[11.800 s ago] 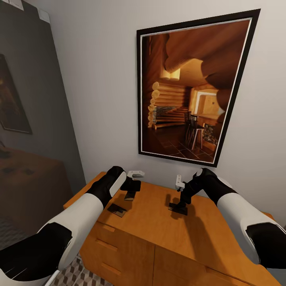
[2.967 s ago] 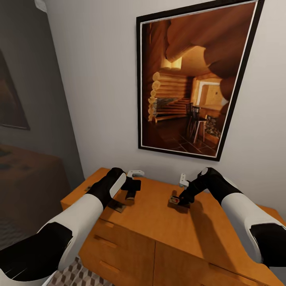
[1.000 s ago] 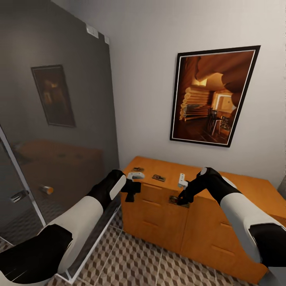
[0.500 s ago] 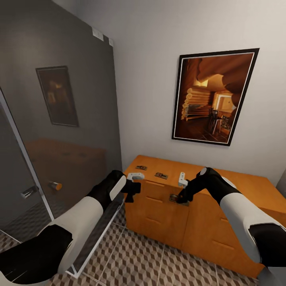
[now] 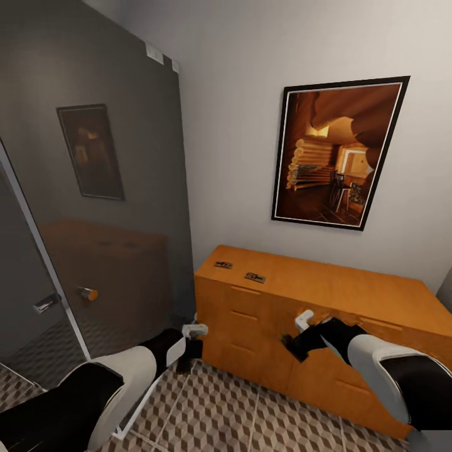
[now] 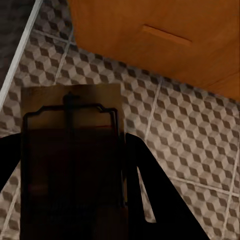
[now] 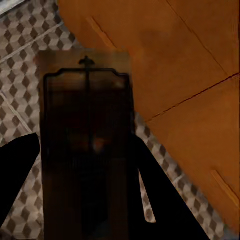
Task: Take the four mousetraps from the cabinet in the bathroom and place them on the bathroom floor. Make sure all four end up on the same floor surface, and ensure that at least two of them are either under or directly next to the same bathroom sink.
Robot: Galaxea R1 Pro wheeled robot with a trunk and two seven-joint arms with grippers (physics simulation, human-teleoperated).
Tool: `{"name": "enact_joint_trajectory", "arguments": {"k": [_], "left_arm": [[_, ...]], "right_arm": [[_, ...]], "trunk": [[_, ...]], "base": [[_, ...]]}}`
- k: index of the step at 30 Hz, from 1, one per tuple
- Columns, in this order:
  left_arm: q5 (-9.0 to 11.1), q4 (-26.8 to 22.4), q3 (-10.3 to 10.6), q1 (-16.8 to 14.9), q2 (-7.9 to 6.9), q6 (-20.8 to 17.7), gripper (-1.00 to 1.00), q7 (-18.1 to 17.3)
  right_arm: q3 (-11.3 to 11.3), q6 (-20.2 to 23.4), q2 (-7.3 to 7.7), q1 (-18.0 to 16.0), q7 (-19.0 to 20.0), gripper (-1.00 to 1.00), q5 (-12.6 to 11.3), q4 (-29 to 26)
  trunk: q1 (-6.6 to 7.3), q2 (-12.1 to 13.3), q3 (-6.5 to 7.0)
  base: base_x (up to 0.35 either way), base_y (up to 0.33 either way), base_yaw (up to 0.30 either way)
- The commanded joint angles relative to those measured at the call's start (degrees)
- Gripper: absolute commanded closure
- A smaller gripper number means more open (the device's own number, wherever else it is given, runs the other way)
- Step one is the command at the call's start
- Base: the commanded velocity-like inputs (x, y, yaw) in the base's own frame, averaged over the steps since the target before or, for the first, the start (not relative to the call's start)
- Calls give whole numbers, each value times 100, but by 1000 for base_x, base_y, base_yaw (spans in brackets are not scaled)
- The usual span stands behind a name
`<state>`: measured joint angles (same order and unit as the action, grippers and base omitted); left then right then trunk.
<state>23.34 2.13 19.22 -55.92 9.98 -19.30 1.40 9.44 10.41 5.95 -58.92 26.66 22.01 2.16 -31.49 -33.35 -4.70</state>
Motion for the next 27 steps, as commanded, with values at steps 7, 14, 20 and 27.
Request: {"name": "enact_joint_trajectory", "arguments": {"k": [7,14,20,27], "left_arm": [[-16,227,-6,986,-37,585,100,3],[14,243,-6,2067,-662,1535,100,-31],[94,239,-56,2589,-1060,2316,100,-3],[525,220,-116,2661,-1279,2424,100,30]], "right_arm": [[-24,-479,4,1215,-1143,100,-900,208],[-23,-1495,35,2393,-2561,100,-1913,223],[-21,-1642,31,2654,-2827,100,-2190,224],[-14,-1691,26,2699,-2873,100,-2198,212]], "trunk": [[0,0,3],[0,0,3],[0,0,3],[0,0,3]], "base": [[0,0,0],[0,0,0],[0,0,0],[0,0,0]]}}
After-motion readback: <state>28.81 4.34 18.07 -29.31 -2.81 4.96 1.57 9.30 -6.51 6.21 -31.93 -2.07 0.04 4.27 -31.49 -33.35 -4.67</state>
